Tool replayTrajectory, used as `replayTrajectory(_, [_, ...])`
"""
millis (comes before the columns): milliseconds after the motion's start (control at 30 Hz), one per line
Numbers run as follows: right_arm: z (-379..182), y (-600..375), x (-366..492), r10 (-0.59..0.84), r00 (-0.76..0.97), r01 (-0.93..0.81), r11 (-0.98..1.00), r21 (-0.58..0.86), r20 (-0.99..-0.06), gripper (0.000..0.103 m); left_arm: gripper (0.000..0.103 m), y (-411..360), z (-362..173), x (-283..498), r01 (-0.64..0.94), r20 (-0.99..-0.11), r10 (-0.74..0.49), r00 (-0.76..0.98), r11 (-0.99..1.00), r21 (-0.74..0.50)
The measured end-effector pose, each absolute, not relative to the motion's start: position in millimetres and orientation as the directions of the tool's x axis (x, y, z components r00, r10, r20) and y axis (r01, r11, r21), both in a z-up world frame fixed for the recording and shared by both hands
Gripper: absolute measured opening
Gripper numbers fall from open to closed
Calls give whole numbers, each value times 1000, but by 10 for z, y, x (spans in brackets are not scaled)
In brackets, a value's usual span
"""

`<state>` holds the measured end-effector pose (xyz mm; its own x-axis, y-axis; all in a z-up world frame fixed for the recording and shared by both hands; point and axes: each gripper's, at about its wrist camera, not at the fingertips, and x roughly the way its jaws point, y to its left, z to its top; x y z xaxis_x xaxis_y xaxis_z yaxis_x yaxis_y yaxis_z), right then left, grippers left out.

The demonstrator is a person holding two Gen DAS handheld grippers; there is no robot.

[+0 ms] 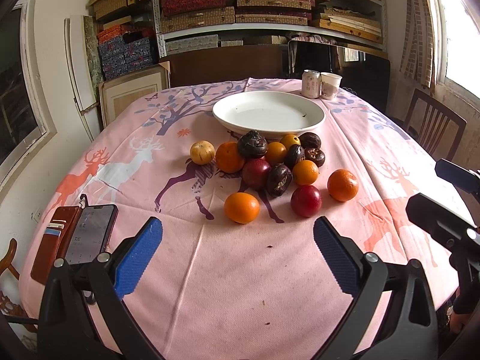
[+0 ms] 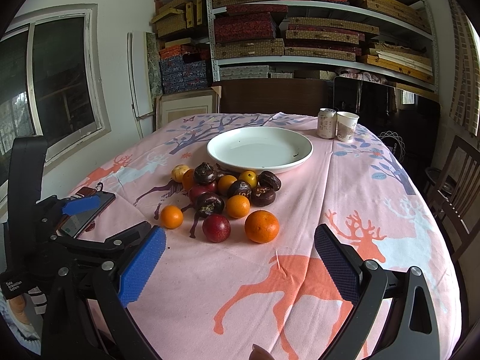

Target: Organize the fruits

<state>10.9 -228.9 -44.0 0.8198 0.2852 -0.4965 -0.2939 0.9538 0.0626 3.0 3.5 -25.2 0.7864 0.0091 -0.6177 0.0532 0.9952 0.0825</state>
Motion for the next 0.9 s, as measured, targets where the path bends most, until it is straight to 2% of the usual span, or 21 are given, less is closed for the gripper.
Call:
replayTrajectory(400, [-537, -2244, 151, 297, 795, -314, 947, 60, -529, 99, 99, 41, -272, 76, 63, -638, 6, 770, 994, 85])
replayTrajectory(533, [-739, -2206, 330, 290, 727, -349, 937, 28, -622, 99, 99, 112, -393, 160, 96, -669, -33, 743, 994, 58])
replayTrajectory(733, [-938, -2354, 650, 348, 619, -379, 917, 121, -704, 99, 99, 296, -575, 435, 131, -725, -38, 688, 989, 73])
replayTrajectory(900, [-1095, -2498, 968, 318, 534, -353, 926, 135, -783, 99, 99, 432, -640, 747, 148, -797, -115, 593, 988, -32])
